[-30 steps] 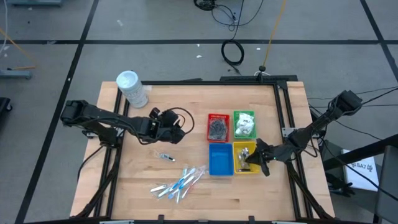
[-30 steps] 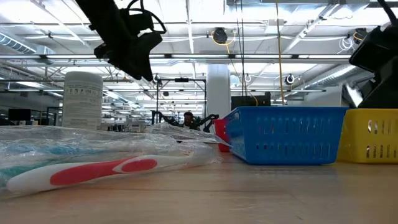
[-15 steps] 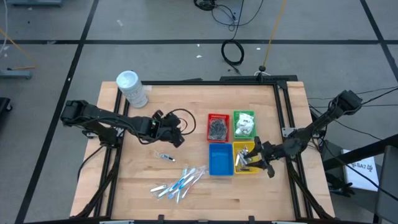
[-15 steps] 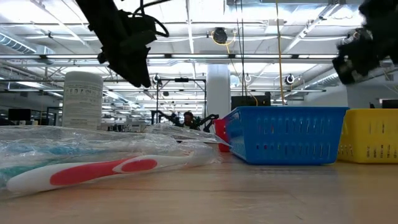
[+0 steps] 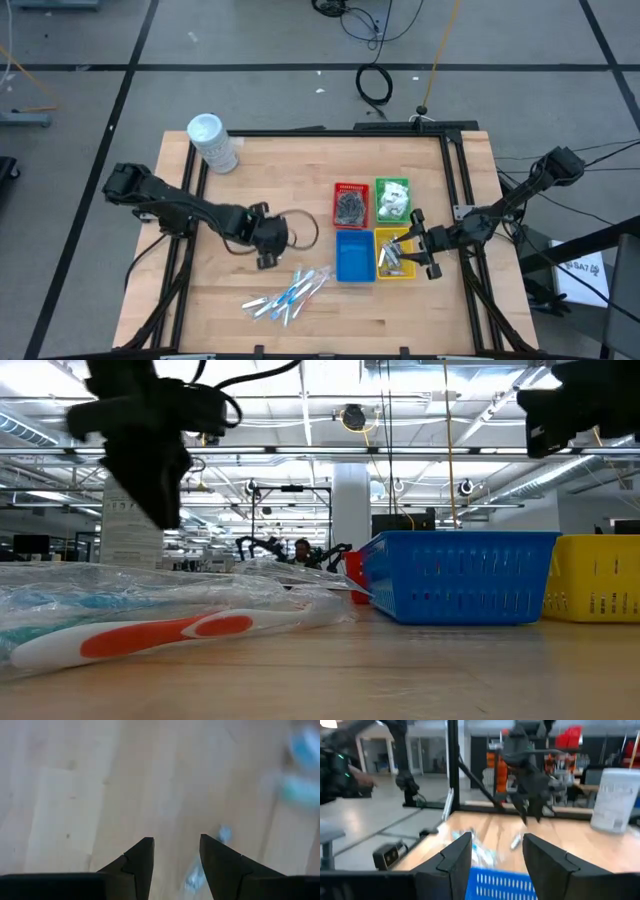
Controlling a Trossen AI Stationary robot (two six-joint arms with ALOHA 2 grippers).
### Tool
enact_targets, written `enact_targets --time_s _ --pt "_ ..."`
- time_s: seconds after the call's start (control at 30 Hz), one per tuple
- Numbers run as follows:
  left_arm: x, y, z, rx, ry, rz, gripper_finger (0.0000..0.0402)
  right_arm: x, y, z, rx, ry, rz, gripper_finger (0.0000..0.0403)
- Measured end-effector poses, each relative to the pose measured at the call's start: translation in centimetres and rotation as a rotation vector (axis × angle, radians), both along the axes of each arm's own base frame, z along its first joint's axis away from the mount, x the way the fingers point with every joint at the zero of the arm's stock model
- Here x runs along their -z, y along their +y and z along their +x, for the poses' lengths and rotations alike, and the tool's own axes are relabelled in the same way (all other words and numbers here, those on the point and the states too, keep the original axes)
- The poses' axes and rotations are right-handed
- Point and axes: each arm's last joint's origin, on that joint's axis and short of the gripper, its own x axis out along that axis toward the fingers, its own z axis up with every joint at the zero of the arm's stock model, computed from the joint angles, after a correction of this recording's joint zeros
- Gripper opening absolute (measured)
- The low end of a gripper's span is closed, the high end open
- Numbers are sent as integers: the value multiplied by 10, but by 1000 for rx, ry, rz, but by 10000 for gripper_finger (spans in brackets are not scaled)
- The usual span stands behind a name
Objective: Pick & Place Travel size toiletries
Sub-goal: Put the silver nail cutter into the yellow bin
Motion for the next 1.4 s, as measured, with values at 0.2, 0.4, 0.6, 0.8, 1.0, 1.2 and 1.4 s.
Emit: enact_targets --time_s 0.2,0.4,0.6,0.8,1.0,1.2,1.4 --pt "35 -22 -1 202 146 56 136 6 -2 2 13 53 18 165" --pt "68 -29 1 170 284 -28 131 5 -2 2 12 52 21 163" --pt "75 -29 4 170 291 -24 131 6 -2 2 12 54 19 166" --pt "75 -23 10 155 271 -93 128 8 -2 2 12 71 8 166" --pt "76 -17 13 175 272 -149 52 8 -2 2 12 77 16 164" --pt "76 -8 20 130 217 -134 26 8 -2 2 12 79 16 164" --pt "52 -6 28 170 7 -38 22 8 -2 2 16 78 12 161"
